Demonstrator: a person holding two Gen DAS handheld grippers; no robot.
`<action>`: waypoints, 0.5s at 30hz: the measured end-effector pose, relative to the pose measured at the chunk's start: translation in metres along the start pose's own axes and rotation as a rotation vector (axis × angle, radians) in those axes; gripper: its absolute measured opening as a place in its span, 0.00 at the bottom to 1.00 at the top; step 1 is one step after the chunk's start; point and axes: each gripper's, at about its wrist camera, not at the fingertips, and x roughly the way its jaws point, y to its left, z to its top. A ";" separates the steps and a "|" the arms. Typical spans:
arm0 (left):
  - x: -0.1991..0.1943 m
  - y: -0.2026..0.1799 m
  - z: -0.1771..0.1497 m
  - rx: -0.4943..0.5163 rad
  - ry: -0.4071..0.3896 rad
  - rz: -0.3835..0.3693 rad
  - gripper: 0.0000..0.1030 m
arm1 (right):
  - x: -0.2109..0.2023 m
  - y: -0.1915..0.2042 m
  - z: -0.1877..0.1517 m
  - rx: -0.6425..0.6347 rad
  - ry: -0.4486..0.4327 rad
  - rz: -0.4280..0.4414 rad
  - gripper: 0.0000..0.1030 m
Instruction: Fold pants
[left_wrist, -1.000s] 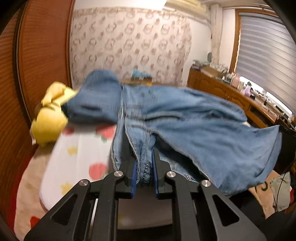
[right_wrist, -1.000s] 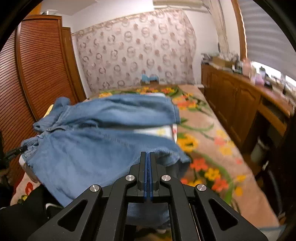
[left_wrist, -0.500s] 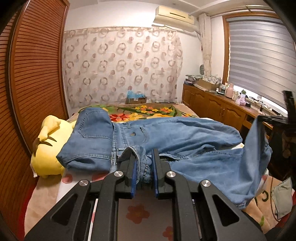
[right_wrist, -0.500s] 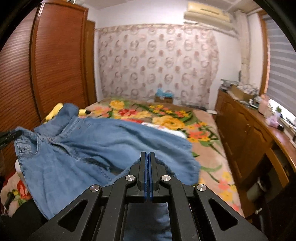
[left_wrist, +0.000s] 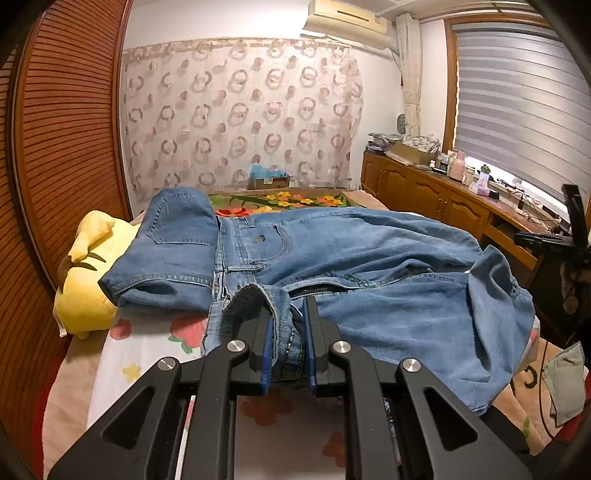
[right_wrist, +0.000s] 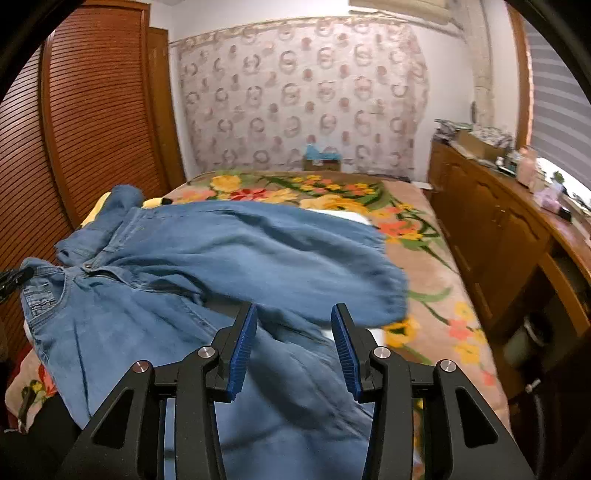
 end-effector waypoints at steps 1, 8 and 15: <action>0.001 0.000 -0.001 -0.001 0.002 0.000 0.15 | -0.004 0.011 -0.007 0.002 0.003 -0.002 0.42; 0.003 0.001 -0.003 -0.005 0.008 0.006 0.15 | 0.015 0.010 -0.034 -0.009 0.111 -0.022 0.42; 0.007 0.002 -0.007 -0.008 0.020 0.016 0.15 | 0.057 -0.001 -0.033 0.005 0.180 0.000 0.42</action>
